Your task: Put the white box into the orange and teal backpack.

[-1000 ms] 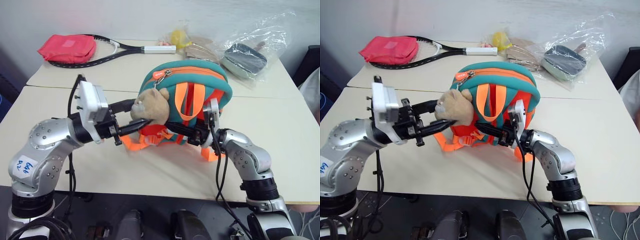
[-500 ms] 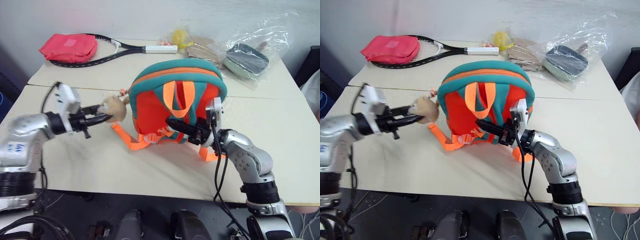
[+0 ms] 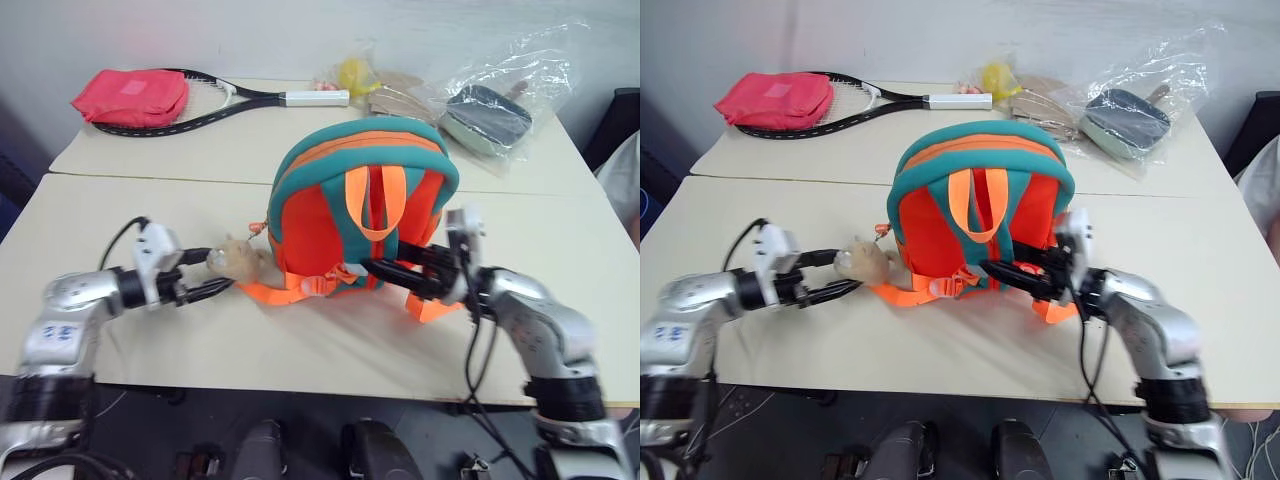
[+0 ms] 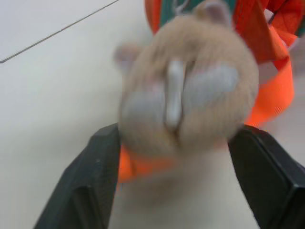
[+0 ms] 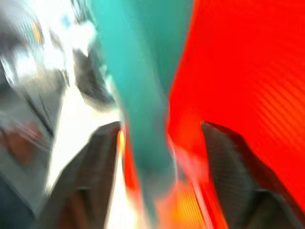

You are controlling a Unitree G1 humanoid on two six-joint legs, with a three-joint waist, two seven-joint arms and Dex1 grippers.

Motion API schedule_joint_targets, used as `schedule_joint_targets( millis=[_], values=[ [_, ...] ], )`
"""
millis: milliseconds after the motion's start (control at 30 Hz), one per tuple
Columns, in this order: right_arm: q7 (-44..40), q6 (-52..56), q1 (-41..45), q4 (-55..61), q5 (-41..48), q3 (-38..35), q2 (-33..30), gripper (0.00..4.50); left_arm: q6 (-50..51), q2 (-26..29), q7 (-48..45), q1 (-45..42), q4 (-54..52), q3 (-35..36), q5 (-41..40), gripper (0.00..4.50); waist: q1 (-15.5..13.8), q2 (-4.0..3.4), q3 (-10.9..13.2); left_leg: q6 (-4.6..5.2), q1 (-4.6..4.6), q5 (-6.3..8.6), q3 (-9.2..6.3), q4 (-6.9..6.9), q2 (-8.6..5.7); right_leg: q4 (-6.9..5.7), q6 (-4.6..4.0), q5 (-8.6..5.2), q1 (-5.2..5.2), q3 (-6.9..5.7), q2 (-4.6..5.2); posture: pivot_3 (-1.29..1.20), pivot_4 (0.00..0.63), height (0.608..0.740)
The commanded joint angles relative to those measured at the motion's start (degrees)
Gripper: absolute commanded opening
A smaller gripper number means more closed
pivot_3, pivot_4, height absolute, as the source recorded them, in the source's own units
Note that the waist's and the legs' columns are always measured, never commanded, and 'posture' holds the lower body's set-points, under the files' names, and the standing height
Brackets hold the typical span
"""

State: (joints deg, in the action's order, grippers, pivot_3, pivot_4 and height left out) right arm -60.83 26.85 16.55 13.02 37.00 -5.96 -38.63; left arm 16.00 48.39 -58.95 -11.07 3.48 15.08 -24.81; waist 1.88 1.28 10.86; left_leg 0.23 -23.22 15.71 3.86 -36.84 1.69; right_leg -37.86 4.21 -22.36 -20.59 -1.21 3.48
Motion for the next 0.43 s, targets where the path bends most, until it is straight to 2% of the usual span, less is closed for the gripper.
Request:
schedule_joint_targets(
  millis=[33, 100, 167, 267, 433],
  values=[
    [-6.9, -14.4, -2.8, -3.5, -6.5, -4.7, -4.7, 3.90, 1.4, 1.8, -2.2, 4.7, -4.7, 7.4, -4.6, 4.50, -0.1, 0.01, 0.0, 0.02, 0.00, 0.02, -0.01, -0.01, 0.00, 0.05, 0.00, 0.00, 0.04, -0.01, 0.00, 0.00, 0.150, 0.740],
    [-9.8, -16.8, -3.9, -9.1, -7.3, -7.4, -7.8, 4.49, 2.0, 3.1, -3.7, 9.6, -6.5, 10.4, -4.8, 4.50, 0.0, 0.01, 0.0, 0.03, 0.03, 0.03, 0.00, -0.11, 0.01, 0.06, 0.00, 0.00, 0.11, 0.00, 0.00, 0.00, 0.150, 0.740],
    [-14.2, -21.4, -5.3, -17.8, -9.0, -10.5, -12.4, 4.49, 2.9, 3.7, -3.6, 16.0, -7.7, 15.9, -4.7, 4.50, 0.0, 0.00, 0.0, 0.07, 0.08, 0.05, 0.02, -0.10, -0.03, 0.04, 0.00, 0.00, 0.17, 0.02, 0.06, 0.00, 0.150, 0.740],
    [-16.7, -27.2, -5.8, -26.5, -11.4, -11.5, -15.5, 4.49, 0.6, 3.4, -3.9, 23.0, -8.7, 21.7, -3.4, 4.50, -0.1, 0.00, 0.0, 0.10, 0.10, 0.08, 0.02, -0.08, -0.01, 0.08, 0.00, 0.00, 0.17, 0.00, 0.06, 0.00, 0.150, 0.740],
    [-15.8, -35.8, -2.4, -37.4, -14.9, -11.4, -14.5, 4.49, -5.1, 1.5, -3.1, 28.9, -9.4, 23.2, 0.0, 4.50, 0.1, -0.07, 0.0, 0.07, 0.23, 0.06, 0.03, -0.08, 0.02, 0.04, -0.03, -0.01, 0.25, 0.01, 0.04, 0.00, 0.150, 0.740]
  ],
)
